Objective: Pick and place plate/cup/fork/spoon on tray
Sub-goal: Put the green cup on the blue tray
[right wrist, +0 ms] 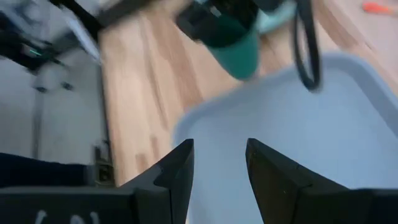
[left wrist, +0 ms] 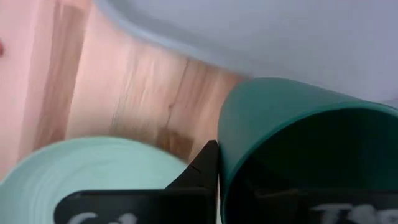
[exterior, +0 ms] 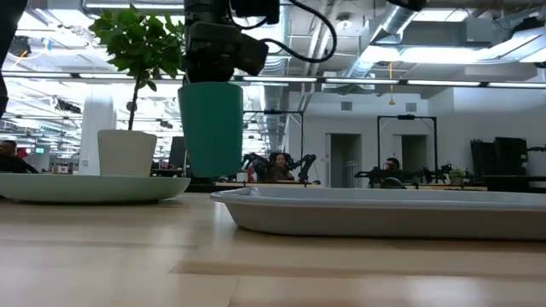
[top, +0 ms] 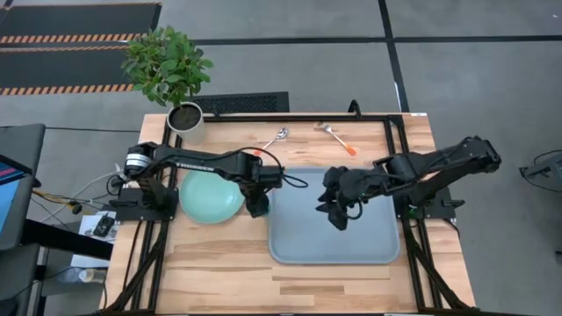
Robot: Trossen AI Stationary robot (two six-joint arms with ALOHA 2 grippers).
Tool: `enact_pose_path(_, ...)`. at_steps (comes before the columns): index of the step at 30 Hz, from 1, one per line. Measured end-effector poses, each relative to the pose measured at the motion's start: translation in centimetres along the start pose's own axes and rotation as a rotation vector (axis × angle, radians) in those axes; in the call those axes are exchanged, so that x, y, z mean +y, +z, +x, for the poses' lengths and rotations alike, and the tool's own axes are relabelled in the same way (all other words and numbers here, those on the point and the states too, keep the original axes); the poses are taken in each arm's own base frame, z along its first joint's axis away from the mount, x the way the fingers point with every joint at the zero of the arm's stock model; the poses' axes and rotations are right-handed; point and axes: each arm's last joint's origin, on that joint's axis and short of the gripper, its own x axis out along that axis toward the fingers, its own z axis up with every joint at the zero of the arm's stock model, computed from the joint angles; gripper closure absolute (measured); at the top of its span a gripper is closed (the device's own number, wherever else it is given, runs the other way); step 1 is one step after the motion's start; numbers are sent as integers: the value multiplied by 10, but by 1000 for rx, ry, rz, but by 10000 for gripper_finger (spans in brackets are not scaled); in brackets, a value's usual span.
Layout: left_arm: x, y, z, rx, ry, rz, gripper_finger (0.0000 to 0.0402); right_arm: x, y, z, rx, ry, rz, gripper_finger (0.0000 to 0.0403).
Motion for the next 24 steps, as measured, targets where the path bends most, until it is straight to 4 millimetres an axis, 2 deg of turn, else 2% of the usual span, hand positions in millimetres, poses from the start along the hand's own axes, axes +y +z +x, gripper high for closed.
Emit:
enact_pose_path(7,-4,12,-2,-125,-45,-21,401,9,-19,0,100,-28,38,232)
enact_pose_path(10,-6,20,4,-154,-42,-31,401,15,-30,-6,138,-20,38,232)
enact_pose_path(17,-15,41,32,-83,-37,7,401,21,-48,-16,211,-50,83,232)
enact_pose_path(24,-23,63,32,-65,-44,44,401,22,-50,-16,200,-63,84,232)
